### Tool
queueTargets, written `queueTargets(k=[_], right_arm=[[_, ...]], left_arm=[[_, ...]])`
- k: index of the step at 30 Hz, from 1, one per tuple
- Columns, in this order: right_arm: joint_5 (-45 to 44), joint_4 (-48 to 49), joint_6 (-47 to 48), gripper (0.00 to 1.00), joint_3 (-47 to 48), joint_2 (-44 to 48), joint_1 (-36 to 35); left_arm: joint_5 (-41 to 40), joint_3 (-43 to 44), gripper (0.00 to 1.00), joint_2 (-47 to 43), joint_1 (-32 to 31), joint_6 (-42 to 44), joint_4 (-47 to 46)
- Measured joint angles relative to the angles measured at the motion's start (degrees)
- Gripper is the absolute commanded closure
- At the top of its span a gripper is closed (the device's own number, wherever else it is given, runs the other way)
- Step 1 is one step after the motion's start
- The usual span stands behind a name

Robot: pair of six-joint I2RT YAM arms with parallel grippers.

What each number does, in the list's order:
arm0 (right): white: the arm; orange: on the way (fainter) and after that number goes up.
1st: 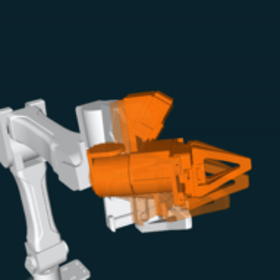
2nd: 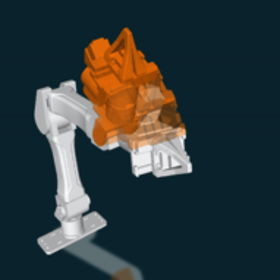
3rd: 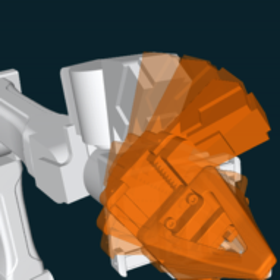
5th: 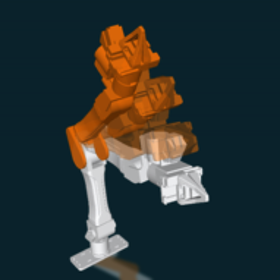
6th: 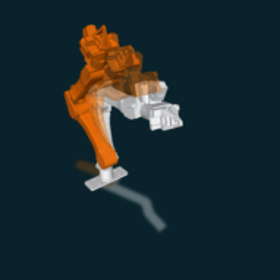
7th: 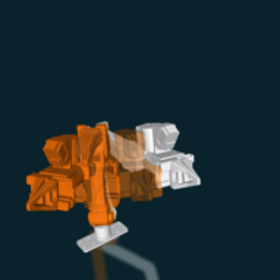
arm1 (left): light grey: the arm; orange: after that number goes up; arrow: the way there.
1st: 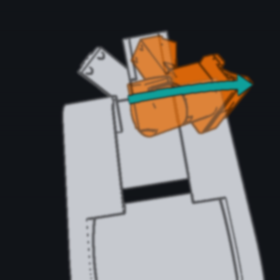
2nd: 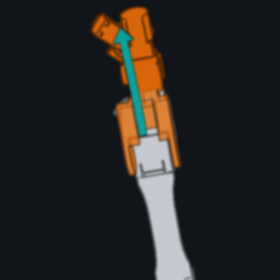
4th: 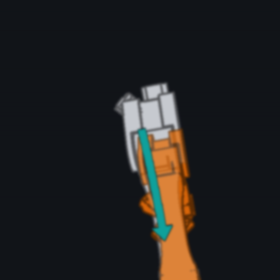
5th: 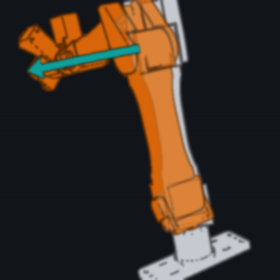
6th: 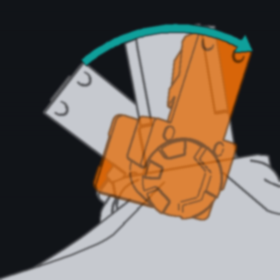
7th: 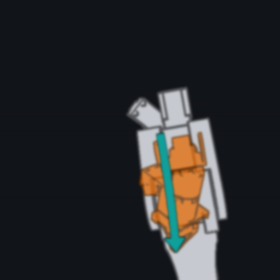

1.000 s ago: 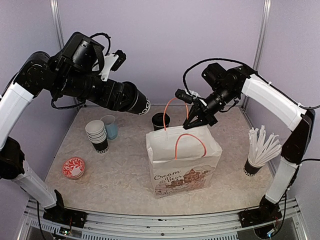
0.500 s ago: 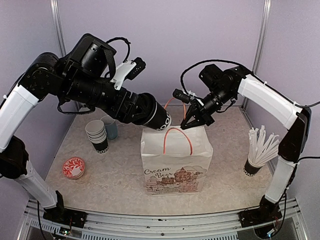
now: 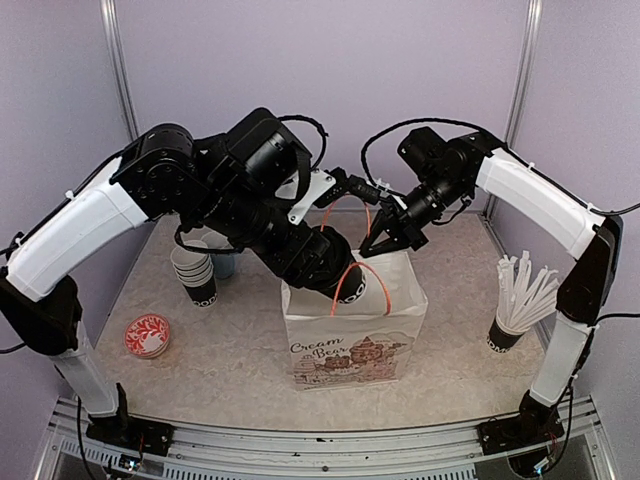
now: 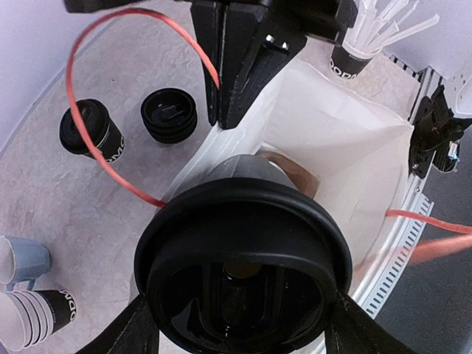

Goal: Pack the takeout coffee

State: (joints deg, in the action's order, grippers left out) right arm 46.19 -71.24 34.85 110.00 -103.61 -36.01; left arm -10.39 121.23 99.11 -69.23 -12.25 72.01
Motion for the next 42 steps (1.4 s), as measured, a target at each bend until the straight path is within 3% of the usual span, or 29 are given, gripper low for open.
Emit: queueTargets(k=[12,21,33,42], right_arm=[[2.6,-0.2,1.2,1.0,-0.2,0.8,-0.4],[5.0,-2.6,4.8,1.0,-0.2,2.2,-1.1],[5.6,-4.0,7.5,1.0,-0.5,3.1,-3.1],[4.8,-4.1,7.4,1.0,-0.9,3.1,-3.5]], left_arm=[[-5.4,-5.8,0.4,3.5,-7.0,4.7,-1.3],[-5.5,-14.9,0.4,3.4,-7.0,11.1,-5.7],[-8.1,-14.2,0.4,3.7,-7.0,20.5,-7.3],[-11.2,-15.9,0.4,3.7,-9.6,21.7,-7.0]])
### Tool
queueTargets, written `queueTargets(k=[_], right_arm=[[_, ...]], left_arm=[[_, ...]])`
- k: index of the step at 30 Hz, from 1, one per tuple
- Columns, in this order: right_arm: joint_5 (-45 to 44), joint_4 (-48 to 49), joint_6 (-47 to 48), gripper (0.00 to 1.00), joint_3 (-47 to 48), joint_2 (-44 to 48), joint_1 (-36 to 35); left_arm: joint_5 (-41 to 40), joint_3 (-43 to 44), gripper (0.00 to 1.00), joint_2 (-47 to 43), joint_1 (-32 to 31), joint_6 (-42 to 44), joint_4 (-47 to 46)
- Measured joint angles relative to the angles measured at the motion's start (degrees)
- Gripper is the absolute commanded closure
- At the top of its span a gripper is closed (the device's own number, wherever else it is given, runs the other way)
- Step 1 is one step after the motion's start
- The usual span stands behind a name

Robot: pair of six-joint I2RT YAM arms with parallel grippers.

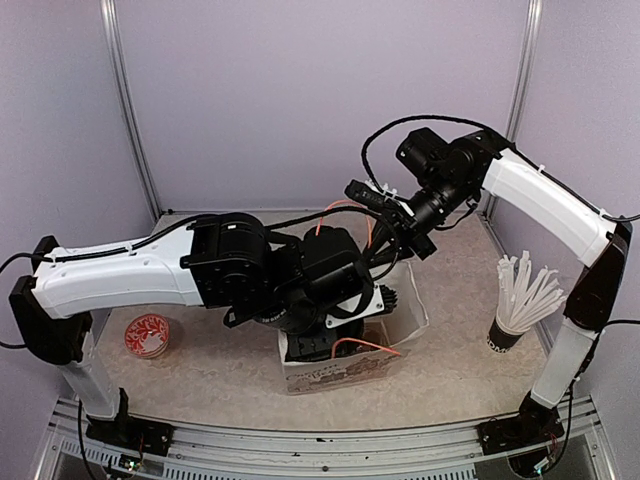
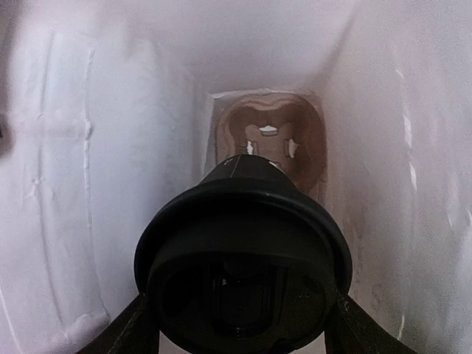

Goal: Pack the takeout coffee

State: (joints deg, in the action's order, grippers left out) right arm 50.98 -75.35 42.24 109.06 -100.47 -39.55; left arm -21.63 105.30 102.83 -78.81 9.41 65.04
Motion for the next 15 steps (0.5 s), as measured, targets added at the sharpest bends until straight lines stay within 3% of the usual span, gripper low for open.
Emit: queueTargets(k=[4,10,15], right_arm=[[-0.6,0.2,-0.3,0.98,-0.2,0.1,-0.1],[1.4,-1.4,1.0,0.7,-0.2,0.2,-0.2],[1.5,-2.1,3.1,0.57,-0.3,2.8,-0.2]], left_arm=[[-1.4,-1.5,0.41,0.0,-3.1,-0.5,0.4],[-4.3,-2.8,0.41,0.0,-5.3,-2.0,2.0],[-7.8,-2.7,0.41,0.2,-7.3,-3.9,4.0]])
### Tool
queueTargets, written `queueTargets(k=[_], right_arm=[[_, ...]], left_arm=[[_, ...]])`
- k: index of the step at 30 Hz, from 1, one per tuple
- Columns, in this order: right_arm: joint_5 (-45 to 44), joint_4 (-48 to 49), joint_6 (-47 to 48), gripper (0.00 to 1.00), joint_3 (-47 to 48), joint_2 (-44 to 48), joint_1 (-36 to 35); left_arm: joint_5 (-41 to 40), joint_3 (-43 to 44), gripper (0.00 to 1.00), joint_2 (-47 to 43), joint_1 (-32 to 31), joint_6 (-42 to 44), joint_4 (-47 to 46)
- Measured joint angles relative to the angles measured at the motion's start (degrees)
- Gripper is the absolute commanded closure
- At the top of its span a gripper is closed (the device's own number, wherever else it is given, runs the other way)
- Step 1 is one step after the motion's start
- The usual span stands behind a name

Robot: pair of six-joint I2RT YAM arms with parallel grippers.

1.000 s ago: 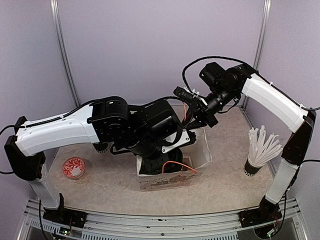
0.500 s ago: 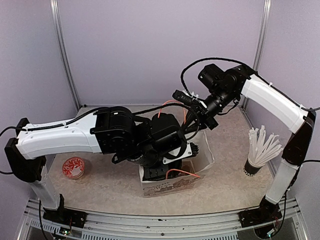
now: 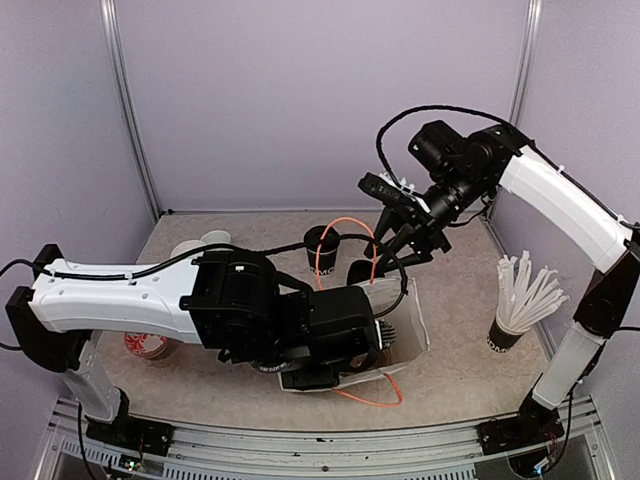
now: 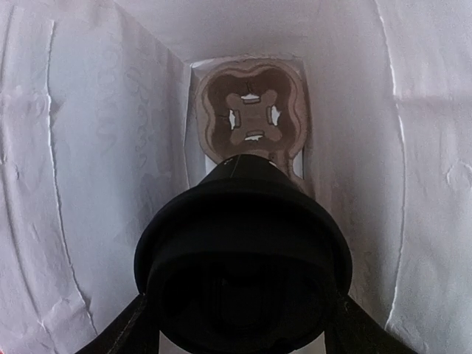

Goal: Pack the takeout coffee

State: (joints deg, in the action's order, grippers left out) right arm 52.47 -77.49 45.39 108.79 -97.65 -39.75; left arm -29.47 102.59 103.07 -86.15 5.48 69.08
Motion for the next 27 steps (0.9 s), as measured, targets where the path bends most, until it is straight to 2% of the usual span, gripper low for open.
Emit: queueTargets(k=[7,11,20,27], right_arm=[[-0.3,0.8,0.9,0.56,6.9,3.9,3.4],[-2.4,6.3,-2.4,0.62,5.3,4.0,5.3],[-5.2,15.8,-8.7,0.68,-2.4,-10.1,5.0],[-8.0,19.6,-10.6,0.68,-4.3,-14.8,1.7]], left_arm=[[-3.4,0.0,0.42,1.7,-4.4,-3.0,2.6],[-5.6,0.0,0.43,2.5,-6.4,-5.2,3.7],[-10.4,-6.2,0.42,2.7,-9.2,-9.7,4.2],[-12.9,-13.8,0.41,1.1,-9.4,-9.9,0.3]])
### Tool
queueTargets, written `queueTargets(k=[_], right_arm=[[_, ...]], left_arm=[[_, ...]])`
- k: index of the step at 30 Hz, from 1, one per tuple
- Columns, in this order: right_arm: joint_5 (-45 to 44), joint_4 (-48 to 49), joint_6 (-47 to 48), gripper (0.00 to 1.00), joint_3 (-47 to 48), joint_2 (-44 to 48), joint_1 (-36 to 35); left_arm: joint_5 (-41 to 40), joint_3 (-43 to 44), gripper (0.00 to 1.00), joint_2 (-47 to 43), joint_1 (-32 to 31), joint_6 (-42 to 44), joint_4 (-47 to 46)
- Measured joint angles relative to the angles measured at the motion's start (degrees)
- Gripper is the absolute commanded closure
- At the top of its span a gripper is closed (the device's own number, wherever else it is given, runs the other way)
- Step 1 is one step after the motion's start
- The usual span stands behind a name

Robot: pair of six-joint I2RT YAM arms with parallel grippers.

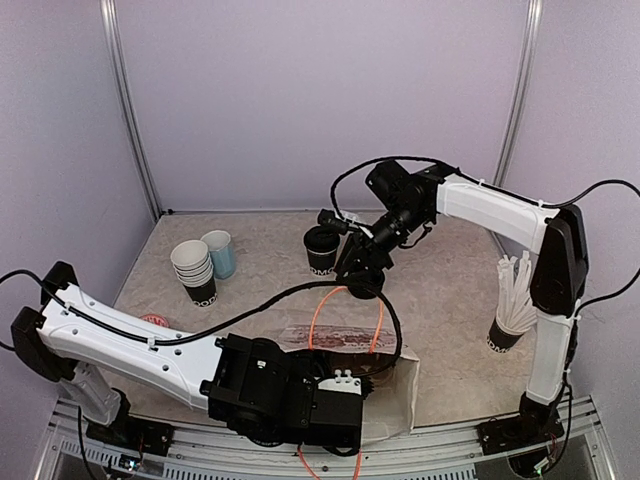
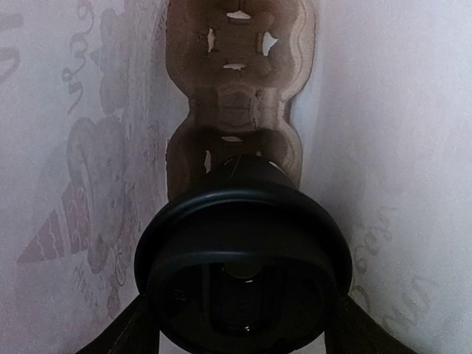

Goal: Pack the takeout coffee

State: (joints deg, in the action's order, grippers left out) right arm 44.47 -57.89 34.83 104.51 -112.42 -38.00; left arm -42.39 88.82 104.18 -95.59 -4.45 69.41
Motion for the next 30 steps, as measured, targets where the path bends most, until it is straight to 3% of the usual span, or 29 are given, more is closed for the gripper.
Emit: queueTargets(k=[30], right_arm=[[-10.3,10.1,-6.1,0.69,-8.1,-4.9,-7.6]], left_arm=[[-0.5,-8.2,0.41,-6.3,0.5,3.4,-7.4]])
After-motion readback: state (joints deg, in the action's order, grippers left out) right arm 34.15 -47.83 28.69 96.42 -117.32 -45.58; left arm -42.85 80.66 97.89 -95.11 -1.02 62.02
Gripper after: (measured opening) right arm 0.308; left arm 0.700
